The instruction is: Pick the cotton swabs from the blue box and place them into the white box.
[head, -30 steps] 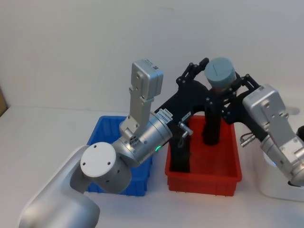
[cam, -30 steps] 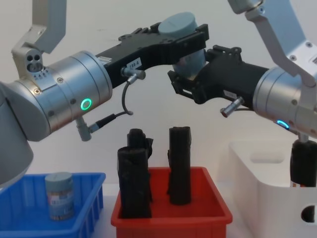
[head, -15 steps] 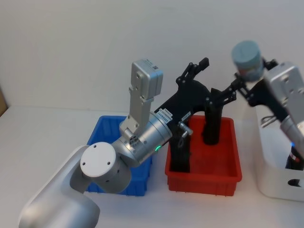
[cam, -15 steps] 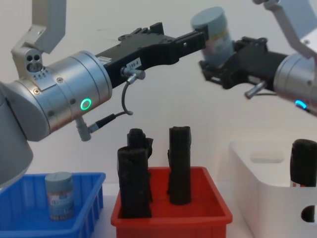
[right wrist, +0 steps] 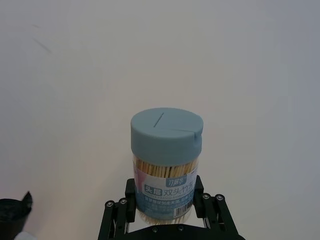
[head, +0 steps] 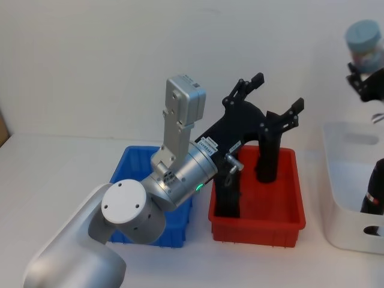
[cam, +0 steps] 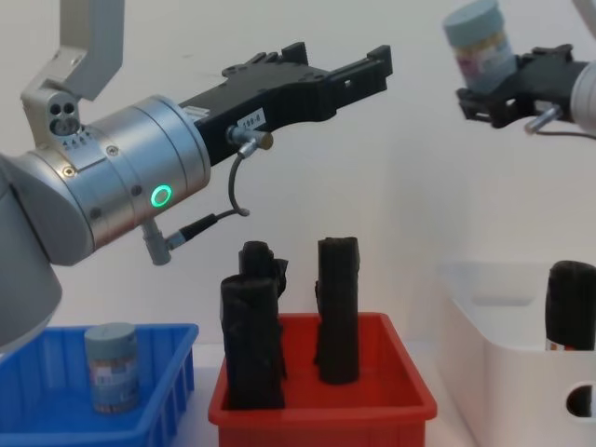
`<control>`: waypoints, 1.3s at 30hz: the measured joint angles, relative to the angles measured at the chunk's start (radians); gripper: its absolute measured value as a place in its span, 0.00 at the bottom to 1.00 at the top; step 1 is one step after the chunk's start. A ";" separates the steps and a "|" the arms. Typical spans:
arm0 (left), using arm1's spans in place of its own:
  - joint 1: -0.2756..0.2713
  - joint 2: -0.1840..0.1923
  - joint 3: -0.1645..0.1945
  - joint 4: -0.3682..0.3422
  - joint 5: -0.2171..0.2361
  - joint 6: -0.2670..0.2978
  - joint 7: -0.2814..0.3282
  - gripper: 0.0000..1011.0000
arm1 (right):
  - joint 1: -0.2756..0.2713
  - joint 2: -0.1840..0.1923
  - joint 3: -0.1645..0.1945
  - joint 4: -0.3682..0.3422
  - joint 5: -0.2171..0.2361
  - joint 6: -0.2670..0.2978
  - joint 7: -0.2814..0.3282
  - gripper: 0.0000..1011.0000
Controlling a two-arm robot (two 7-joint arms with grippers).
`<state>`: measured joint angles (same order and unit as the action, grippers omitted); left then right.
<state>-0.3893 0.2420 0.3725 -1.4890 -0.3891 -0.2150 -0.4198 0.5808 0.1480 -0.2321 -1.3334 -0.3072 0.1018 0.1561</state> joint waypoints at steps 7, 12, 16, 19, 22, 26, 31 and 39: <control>0.000 0.000 0.000 0.000 0.000 0.000 0.000 0.99 | 0.067 0.001 0.029 0.050 0.016 0.099 0.034 0.63; 0.000 0.000 0.000 0.000 0.000 0.000 0.000 0.99 | 0.112 0.001 0.045 0.086 0.027 0.174 0.071 0.63; 0.000 0.000 0.000 0.000 0.000 0.000 0.000 0.99 | 0.148 -0.001 0.053 0.119 0.034 0.237 0.105 0.63; 0.000 0.000 0.000 0.000 0.000 0.000 0.000 0.99 | 0.166 -0.002 0.057 0.135 0.037 0.265 0.123 0.63; 0.000 0.000 0.000 0.000 0.000 0.000 0.000 0.99 | 0.188 -0.004 0.059 0.160 0.039 0.305 0.147 0.63; 0.000 0.000 0.000 0.000 0.000 0.000 0.000 0.99 | 0.216 -0.008 0.061 0.195 0.040 0.352 0.178 0.63; 0.000 0.000 0.000 0.000 0.000 0.000 0.000 0.99 | 0.255 -0.012 0.062 0.246 0.040 0.414 0.222 0.74; 0.000 0.000 0.000 0.000 0.000 0.000 0.000 0.99 | 0.314 -0.021 0.059 0.331 0.035 0.495 0.287 0.95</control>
<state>-0.3892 0.2420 0.3725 -1.4890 -0.3890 -0.2150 -0.4196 0.8948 0.1271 -0.1727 -1.0029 -0.2720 0.5966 0.4429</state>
